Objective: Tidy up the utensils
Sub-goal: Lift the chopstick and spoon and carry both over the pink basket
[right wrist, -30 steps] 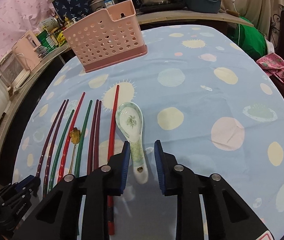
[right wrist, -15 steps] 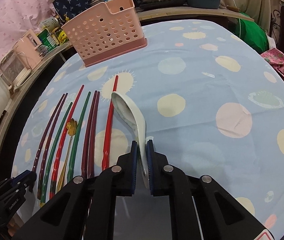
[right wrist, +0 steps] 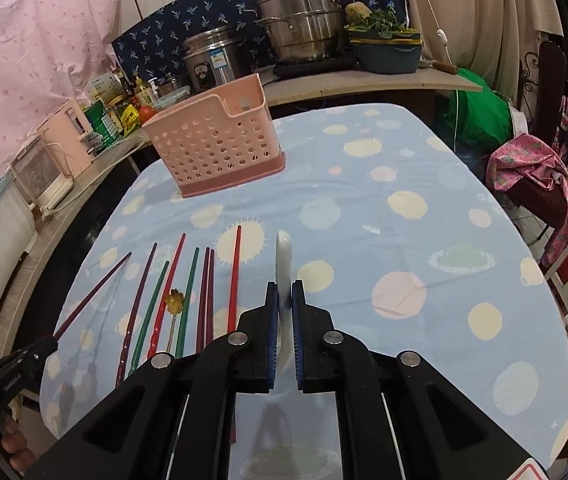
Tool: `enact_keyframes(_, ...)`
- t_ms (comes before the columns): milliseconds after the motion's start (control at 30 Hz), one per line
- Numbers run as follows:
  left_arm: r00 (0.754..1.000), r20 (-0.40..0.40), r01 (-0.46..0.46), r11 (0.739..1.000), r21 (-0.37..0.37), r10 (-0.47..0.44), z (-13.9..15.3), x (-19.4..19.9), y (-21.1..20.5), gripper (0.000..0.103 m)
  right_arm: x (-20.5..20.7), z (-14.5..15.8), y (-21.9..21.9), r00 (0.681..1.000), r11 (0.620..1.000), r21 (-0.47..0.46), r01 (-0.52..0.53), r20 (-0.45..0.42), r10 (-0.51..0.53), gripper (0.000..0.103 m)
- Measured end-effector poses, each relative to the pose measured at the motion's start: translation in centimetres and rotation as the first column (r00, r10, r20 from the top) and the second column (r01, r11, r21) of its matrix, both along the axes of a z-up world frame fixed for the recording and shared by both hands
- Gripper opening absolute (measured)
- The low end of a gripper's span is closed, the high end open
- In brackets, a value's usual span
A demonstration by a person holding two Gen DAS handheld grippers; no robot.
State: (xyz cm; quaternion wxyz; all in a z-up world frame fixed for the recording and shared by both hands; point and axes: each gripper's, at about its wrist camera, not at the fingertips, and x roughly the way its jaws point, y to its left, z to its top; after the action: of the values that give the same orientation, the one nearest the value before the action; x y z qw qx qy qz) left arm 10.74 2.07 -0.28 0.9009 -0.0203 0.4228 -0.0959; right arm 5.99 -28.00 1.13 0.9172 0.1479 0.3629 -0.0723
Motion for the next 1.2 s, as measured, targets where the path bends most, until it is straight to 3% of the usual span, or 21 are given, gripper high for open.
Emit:
enact_keyframes(267,0.987,0.161,-0.018,0.998,-0.054,0.027,8.1,3.9,0.3,0.007,2.0,3.6,-1.6,0.997,1.0,0.021,-0.014,0.078,0.013,0.007)
enact_keyframes(500,0.959,0.282,-0.008,0.996,-0.084,0.031,15.3,10.0,-1.1,0.007,7.9,7.7,-2.8,0.988,0.999,0.004,-0.034,0.148,0.033,0.007)
enact_keyframes(767,0.901,0.433,0.039,0.985,-0.169,0.039,23.1,15.7,-4.5,0.007,16.6,10.8,-3.6,0.977,0.999,0.012,-0.047,0.209,0.043,0.007)
enact_keyframes(933,0.872,0.484,0.042,0.978,-0.205,0.064,24.4,19.6,-6.6,0.007,21.3,10.3,-4.4,0.979,0.999,0.036,-0.033,0.204,0.025,0.007)
enact_keyframes(1200,0.903,0.426,0.039,0.981,-0.191,0.047,20.1,24.5,-9.2,0.007,26.0,7.5,-4.5,0.988,1.0,0.02,-0.013,0.155,0.01,0.007)
